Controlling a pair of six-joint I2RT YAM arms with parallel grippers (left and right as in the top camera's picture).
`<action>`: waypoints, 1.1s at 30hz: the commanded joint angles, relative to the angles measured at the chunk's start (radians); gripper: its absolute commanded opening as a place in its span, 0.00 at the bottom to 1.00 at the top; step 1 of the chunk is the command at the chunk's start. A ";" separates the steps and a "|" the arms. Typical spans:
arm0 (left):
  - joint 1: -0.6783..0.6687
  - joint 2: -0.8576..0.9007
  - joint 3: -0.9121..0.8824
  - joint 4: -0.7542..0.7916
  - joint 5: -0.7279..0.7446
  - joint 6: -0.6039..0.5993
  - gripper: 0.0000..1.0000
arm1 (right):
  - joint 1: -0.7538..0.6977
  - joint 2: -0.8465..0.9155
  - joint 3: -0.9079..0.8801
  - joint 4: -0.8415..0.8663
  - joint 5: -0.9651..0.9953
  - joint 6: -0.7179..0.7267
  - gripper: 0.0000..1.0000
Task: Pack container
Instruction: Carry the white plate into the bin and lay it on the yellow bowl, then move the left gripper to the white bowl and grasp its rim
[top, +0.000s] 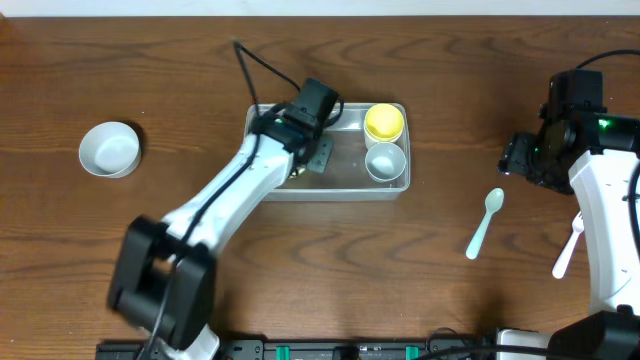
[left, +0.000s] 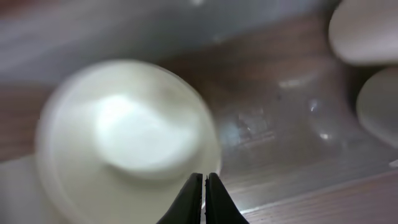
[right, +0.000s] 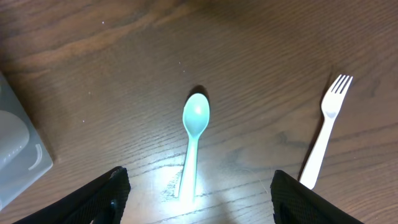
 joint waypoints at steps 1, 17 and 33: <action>0.016 -0.155 0.038 -0.013 -0.112 -0.003 0.13 | -0.005 -0.020 0.005 -0.001 -0.004 0.003 0.75; 0.657 -0.286 0.038 -0.126 -0.113 -0.135 0.99 | -0.005 -0.020 0.005 -0.009 -0.004 0.002 0.76; 0.881 0.168 0.038 0.050 0.041 -0.036 1.00 | -0.005 -0.020 0.005 -0.056 0.000 -0.027 0.76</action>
